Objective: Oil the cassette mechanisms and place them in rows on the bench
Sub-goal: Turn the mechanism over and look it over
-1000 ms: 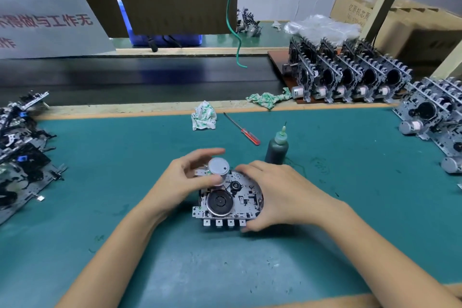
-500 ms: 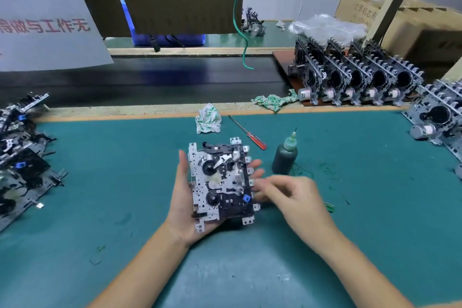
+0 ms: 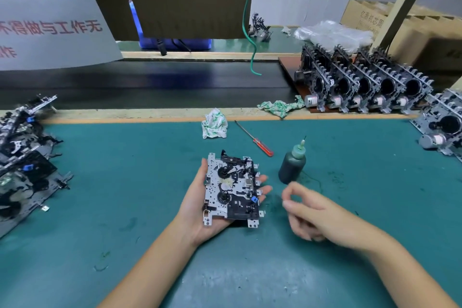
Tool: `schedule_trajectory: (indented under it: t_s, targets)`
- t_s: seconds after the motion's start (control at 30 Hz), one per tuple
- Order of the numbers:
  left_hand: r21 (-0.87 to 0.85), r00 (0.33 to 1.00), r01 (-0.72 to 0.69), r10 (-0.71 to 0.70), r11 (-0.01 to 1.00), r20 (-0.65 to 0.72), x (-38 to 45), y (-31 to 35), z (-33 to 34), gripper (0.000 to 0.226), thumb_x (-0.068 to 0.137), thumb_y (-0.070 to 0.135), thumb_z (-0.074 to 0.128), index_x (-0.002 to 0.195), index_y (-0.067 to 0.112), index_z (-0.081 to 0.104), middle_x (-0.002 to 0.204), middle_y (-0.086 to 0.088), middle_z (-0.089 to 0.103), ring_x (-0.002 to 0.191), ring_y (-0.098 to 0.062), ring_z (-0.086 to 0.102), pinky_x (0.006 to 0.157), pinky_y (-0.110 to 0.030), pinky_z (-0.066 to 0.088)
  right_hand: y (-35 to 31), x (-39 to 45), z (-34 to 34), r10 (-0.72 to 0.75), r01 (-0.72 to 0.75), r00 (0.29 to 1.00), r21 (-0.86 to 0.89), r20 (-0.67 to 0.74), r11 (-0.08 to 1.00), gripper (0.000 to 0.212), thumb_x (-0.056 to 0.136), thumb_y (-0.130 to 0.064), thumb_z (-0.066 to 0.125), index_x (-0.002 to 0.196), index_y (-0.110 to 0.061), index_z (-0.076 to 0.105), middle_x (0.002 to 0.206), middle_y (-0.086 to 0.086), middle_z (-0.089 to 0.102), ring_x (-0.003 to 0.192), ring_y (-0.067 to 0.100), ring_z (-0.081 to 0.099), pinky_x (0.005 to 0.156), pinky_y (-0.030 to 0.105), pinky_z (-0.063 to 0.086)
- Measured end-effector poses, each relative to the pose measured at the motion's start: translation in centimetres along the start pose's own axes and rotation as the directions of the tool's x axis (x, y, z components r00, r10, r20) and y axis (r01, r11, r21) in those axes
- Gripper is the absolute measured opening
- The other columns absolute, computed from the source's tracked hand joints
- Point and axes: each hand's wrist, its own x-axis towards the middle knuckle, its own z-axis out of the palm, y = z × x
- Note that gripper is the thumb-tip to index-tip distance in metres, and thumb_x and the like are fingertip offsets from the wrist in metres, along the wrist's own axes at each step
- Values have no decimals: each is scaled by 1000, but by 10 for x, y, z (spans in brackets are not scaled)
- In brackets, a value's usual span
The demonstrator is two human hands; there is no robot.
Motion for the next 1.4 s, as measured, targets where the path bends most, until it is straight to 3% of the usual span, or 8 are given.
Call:
schedule_trajectory:
  t_s: [0.1,0.23,0.37,0.53,0.83,1.0,1.4]
  targets:
    - [81,999,49,-50,995,5,1,0,-1,81,88,66,35,122,-2,61,132,-33,50,117,-44,54,102,-53,42,-12,9,8,-6,-8,998,197,67,980,28,94,-38,42,72,-21,49,42,-4,32,38,9,18,37,16,20]
    - [149,997,78,-79,986,1,2,1,-2,82,88,69,34,126,0,59,134,-30,50,123,-40,51,109,-51,32,-24,23,7,86,-114,975,128,204,985,44,98,-39,38,61,-20,52,41,-4,38,37,8,24,37,15,19]
    - [177,996,90,-91,980,-1,4,1,-4,83,87,70,34,125,1,60,133,-27,52,119,-38,55,106,-48,38,-20,28,8,115,-144,974,138,197,980,47,97,-38,41,58,-16,53,40,-3,41,35,6,26,36,14,21]
    - [171,996,90,-92,981,0,6,0,-6,83,86,70,34,121,1,63,130,-26,55,117,-37,56,97,-45,47,-17,28,11,90,-132,971,181,221,975,44,96,-36,42,57,-17,52,45,3,54,33,10,45,35,19,39]
    - [195,990,138,-129,971,-55,7,1,-5,84,84,73,33,120,4,65,128,-25,57,113,-36,60,98,-46,44,-13,28,14,90,-129,984,258,156,957,55,99,-28,39,45,-14,38,29,0,25,22,10,19,31,12,18]
    - [205,986,155,-140,966,-89,8,1,-4,83,83,74,33,113,6,70,123,-22,61,107,-32,64,94,-44,45,-14,30,9,132,-194,963,264,235,945,62,99,-32,36,37,-22,40,29,-4,23,24,7,15,33,10,13]
    - [199,989,119,-99,973,-108,8,-3,0,76,84,71,35,97,8,76,112,-18,68,99,-29,68,75,-35,57,-13,29,6,186,-267,933,247,308,931,59,99,-40,35,42,-22,35,31,-6,22,25,4,15,33,9,12]
